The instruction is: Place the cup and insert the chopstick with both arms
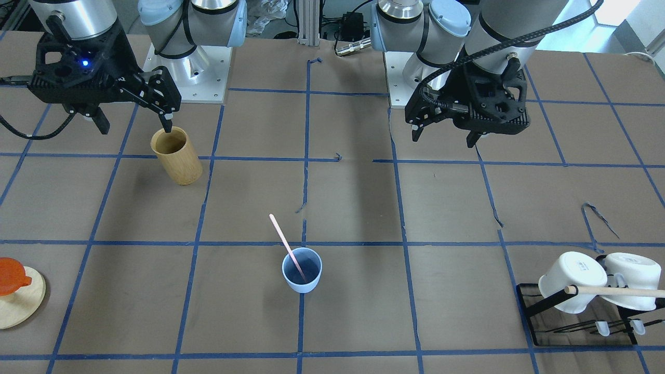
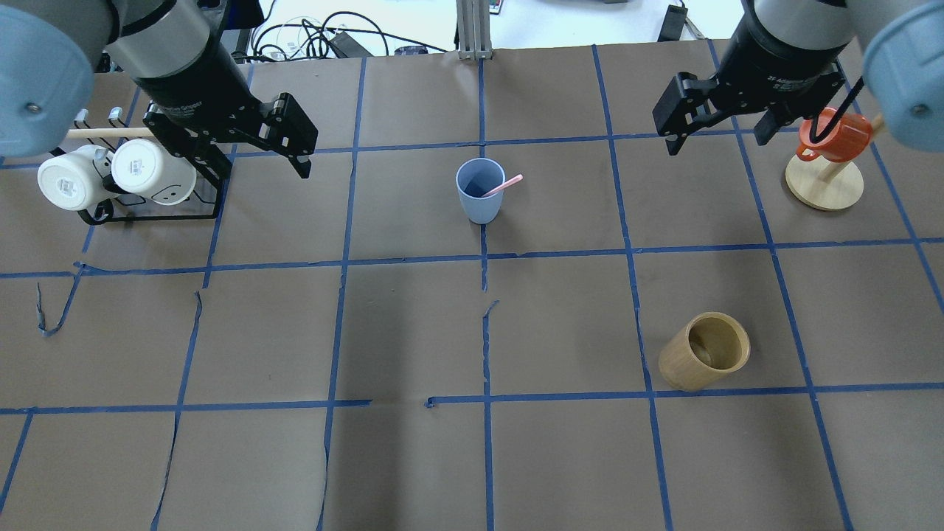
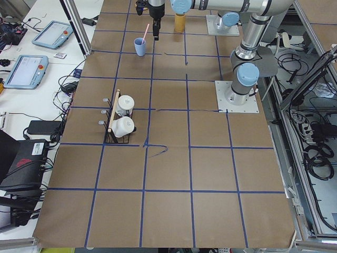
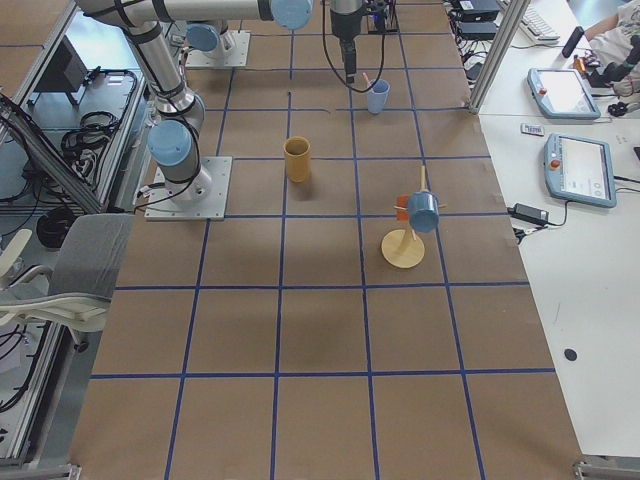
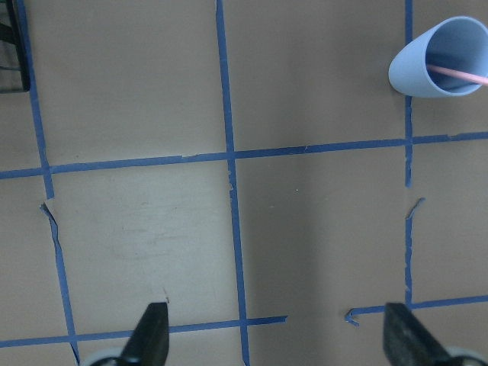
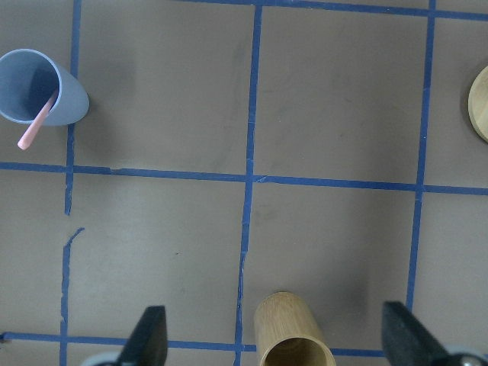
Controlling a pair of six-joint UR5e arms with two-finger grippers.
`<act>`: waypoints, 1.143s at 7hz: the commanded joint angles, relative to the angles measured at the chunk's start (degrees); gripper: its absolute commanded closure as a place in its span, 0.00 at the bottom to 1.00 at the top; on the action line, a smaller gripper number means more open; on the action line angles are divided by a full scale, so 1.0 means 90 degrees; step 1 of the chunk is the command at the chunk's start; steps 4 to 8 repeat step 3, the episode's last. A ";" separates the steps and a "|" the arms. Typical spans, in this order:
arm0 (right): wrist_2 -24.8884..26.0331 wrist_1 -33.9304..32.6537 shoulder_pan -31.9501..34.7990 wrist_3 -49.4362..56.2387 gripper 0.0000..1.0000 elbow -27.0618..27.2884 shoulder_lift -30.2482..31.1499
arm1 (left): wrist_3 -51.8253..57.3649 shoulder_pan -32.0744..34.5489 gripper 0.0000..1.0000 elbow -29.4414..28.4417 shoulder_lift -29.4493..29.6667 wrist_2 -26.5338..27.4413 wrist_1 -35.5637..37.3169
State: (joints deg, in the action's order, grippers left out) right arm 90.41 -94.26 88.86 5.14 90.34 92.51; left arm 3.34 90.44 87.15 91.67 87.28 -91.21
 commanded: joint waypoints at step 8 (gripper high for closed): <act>0.0003 0.0034 -0.0001 0.0063 0.00 -0.0038 0.0024 | 0.0000 0.0000 0.00 0.0004 0.0000 0.0020 -0.0002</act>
